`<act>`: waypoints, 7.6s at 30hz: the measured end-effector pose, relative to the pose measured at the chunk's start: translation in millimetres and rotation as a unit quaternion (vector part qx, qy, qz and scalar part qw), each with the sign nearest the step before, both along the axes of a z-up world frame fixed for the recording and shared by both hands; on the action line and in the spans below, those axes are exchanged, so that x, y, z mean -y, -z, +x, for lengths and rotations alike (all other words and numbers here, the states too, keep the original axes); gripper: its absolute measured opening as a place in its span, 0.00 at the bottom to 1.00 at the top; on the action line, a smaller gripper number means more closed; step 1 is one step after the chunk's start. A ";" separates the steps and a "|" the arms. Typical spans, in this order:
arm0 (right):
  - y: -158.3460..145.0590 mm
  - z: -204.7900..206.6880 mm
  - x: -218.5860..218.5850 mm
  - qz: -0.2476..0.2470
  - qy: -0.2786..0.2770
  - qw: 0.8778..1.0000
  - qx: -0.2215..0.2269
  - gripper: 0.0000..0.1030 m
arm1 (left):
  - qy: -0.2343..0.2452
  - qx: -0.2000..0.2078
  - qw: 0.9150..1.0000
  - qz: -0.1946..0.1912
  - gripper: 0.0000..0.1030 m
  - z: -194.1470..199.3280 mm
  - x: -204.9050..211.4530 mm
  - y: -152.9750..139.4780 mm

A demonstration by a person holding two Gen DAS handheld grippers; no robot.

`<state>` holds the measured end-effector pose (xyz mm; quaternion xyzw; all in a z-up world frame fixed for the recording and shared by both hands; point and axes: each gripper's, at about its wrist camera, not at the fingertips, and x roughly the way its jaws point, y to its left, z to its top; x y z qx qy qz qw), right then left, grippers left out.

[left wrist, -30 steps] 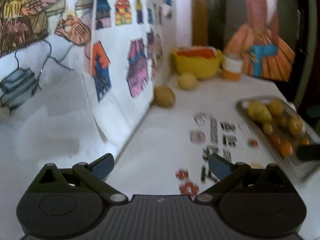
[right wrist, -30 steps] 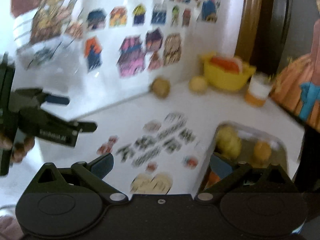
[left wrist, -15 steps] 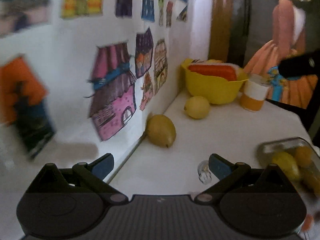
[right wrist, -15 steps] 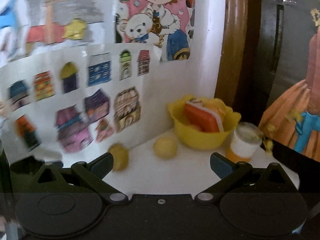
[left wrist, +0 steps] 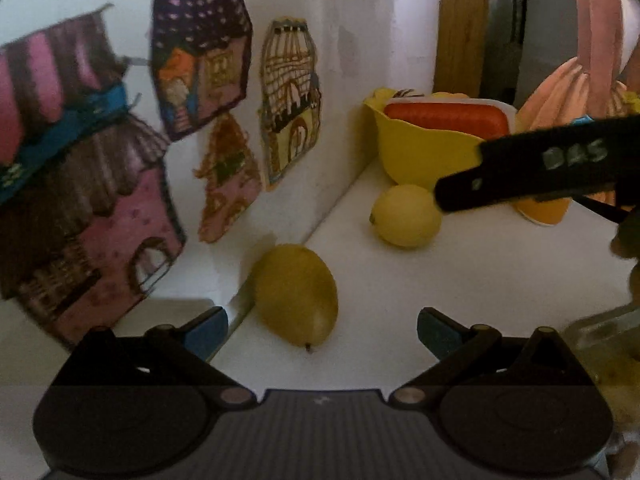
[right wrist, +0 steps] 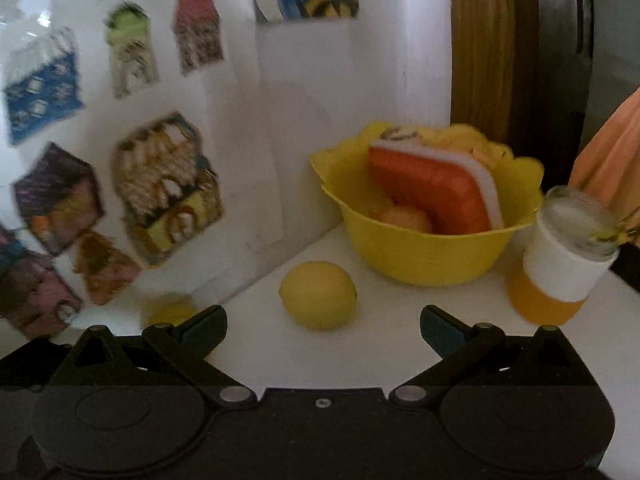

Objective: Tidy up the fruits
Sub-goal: 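Grasp the yellow-green pear with the left tool while the right tool grasps the yellow round fruit, then carry the pear with the left tool while the right tool carries the yellow round fruit toward the tray, then lower the pear with the left tool while the right tool lowers the yellow fruit onto the tray, then open both tools and lift them away from the tray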

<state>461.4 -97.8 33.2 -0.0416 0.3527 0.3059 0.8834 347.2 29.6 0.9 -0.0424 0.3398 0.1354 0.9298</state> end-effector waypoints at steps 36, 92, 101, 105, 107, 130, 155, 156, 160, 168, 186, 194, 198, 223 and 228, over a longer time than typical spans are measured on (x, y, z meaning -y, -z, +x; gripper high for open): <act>64.5 42.6 -49.8 0.016 0.001 1.000 -0.025 0.64 | -0.108 0.026 0.993 -0.033 0.55 40.1 -22.7 34.6; 47.0 -106.9 15.1 -0.030 -0.065 0.996 -0.044 0.64 | 0.077 -0.013 0.995 -0.057 0.55 -86.7 -15.3 16.2; 37.5 -131.0 29.2 -0.010 -0.056 0.998 -0.038 0.63 | 0.070 -0.009 0.995 -0.065 0.55 -106.4 -14.4 8.8; 34.1 -142.2 36.0 0.005 -0.051 0.998 -0.043 0.63 | 0.067 -0.007 0.995 -0.068 0.55 -117.0 -12.0 3.8; 30.4 -149.9 41.5 0.019 -0.050 0.998 -0.042 0.63 | 0.066 -0.007 0.995 -0.072 0.55 -120.6 -11.4 1.2; -20.3 -231.1 173.4 0.052 0.030 0.998 -0.003 0.63 | 0.162 0.023 0.984 -0.070 0.55 -146.6 92.1 -38.2; -1.1 -286.5 276.2 0.061 0.108 0.992 -0.013 0.63 | 0.237 0.011 0.967 -0.090 0.55 -179.0 184.1 -35.6; 0.1 -287.2 277.7 0.062 0.109 0.992 -0.015 0.63 | 0.238 0.010 0.967 -0.090 0.55 -179.9 185.2 -35.0; 4.7 -291.0 282.0 0.060 0.112 0.992 -0.018 0.63 | 0.243 0.007 0.966 -0.090 0.55 -183.6 189.5 -33.2; 17.2 -297.7 287.2 0.054 0.116 0.991 -0.030 0.63 | 0.251 -0.002 0.963 -0.097 0.55 -192.0 196.5 -25.1; 34.0 -301.1 284.9 0.052 0.117 0.991 -0.050 0.64 | 0.263 -0.020 0.960 -0.092 0.55 -201.9 198.9 -10.9; 35.1 -300.1 281.9 0.050 0.114 0.991 -0.050 0.64 | 0.262 -0.027 0.960 -0.091 0.55 -201.5 198.4 -5.8; 36.5 -299.5 281.3 0.048 0.112 0.991 -0.052 0.64 | 0.260 -0.029 0.961 -0.090 0.55 -200.7 198.2 -5.0; 42.2 -306.0 268.5 0.053 0.137 0.989 -0.009 0.76 | 0.267 -0.016 0.960 -0.080 0.65 -210.7 185.6 -3.1; 36.1 -324.9 265.7 0.050 0.143 0.988 0.029 0.86 | 0.262 0.018 0.961 -0.087 0.78 -231.3 166.4 -10.9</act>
